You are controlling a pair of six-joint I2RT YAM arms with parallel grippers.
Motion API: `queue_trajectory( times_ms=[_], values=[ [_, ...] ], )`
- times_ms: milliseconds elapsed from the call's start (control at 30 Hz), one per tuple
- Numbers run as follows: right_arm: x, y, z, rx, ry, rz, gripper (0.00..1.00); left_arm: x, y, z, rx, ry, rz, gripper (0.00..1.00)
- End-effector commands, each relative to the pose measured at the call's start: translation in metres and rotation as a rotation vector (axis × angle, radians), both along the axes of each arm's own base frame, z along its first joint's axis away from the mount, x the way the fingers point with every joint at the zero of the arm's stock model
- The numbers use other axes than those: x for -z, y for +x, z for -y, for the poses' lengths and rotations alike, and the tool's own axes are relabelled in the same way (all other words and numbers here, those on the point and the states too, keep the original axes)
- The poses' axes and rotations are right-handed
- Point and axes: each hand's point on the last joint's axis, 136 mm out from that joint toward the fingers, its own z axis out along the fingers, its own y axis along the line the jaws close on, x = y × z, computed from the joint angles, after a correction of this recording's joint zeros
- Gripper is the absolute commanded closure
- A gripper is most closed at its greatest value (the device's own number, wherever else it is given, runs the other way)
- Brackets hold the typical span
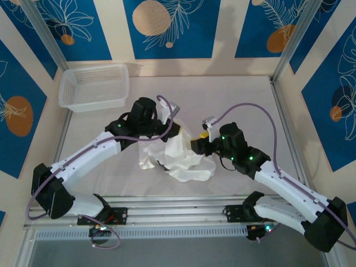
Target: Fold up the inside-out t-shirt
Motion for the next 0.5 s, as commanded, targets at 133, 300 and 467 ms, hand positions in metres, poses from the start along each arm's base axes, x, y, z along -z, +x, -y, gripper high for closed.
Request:
queue_trajectory(
  times_ms=[133, 300, 467],
  values=[
    [0.007, 0.033, -0.014, 0.033, -0.076, 0.064, 0.42, -0.015, 0.001, -0.006, -0.041, -0.008, -0.013, 1.00],
    [0.063, 0.041, 0.005, 0.183, -0.182, -0.126, 0.45, -0.030, 0.021, -0.037, -0.235, 0.035, 0.034, 1.00],
    [0.089, 0.021, 0.028, 0.259, -0.165, -0.264, 0.49, -0.033, 0.050, -0.079, -0.426, 0.047, 0.017, 1.00]
  ],
)
